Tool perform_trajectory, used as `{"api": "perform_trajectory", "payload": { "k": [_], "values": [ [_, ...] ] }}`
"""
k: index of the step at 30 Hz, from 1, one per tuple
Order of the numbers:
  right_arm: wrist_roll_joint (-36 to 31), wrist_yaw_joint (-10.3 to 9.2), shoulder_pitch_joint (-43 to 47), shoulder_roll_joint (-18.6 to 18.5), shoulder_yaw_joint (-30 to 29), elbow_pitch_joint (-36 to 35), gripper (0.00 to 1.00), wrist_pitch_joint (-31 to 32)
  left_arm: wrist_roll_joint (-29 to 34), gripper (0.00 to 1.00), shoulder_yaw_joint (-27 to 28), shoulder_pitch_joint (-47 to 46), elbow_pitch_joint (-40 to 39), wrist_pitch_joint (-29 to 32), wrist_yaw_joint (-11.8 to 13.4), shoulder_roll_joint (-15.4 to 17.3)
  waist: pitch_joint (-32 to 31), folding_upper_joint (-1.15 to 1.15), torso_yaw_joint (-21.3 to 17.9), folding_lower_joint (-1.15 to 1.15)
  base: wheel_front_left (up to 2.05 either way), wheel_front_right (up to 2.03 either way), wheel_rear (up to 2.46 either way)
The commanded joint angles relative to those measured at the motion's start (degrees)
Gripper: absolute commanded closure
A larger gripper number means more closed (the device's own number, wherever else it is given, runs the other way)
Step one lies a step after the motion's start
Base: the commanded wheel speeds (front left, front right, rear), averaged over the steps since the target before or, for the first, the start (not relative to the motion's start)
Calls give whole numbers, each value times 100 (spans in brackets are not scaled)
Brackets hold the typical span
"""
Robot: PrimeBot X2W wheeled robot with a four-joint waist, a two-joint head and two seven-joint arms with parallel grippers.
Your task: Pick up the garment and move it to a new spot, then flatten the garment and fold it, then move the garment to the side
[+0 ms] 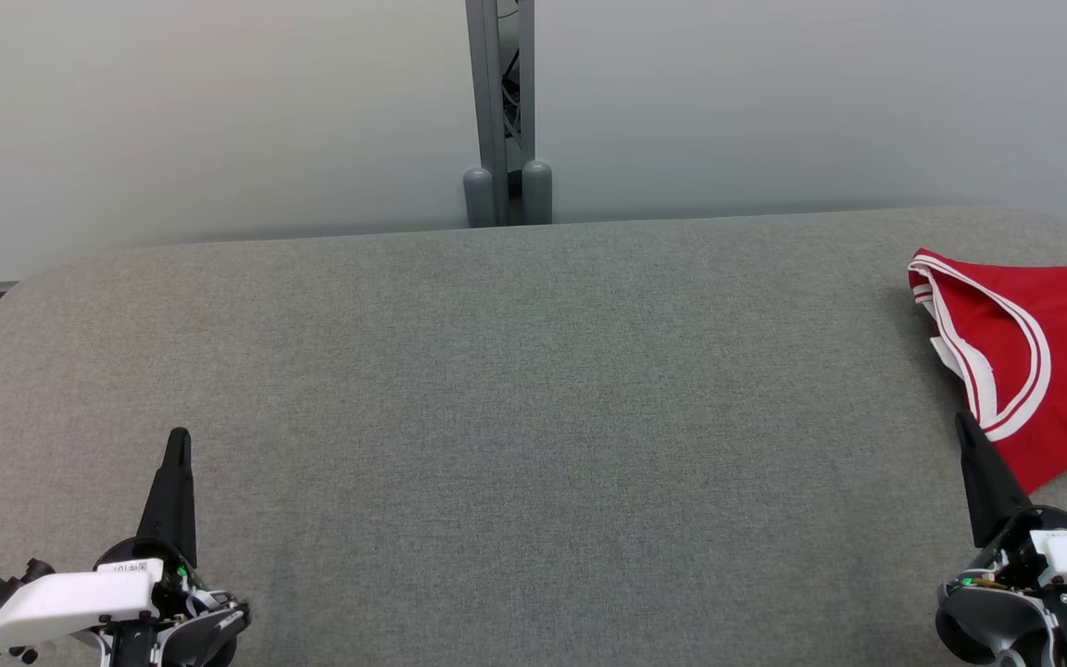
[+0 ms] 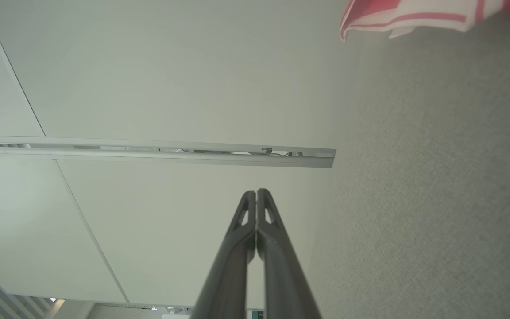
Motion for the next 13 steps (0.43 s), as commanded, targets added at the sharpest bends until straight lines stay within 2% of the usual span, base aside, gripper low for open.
{"api": "perform_trajectory", "payload": {
  "k": [1, 13],
  "values": [
    [-29, 1, -41, -17, -18, -3, 100, 40, 20, 100, 25, -78, -5, 20, -27, 17, 0, 0, 0, 0, 0, 0, 0],
    [-26, 1, -42, -17, -19, -3, 100, 41, 22, 100, 27, -78, -5, 21, -27, 17, 0, 0, 0, 0, 0, 0, 0]
  ]
}}
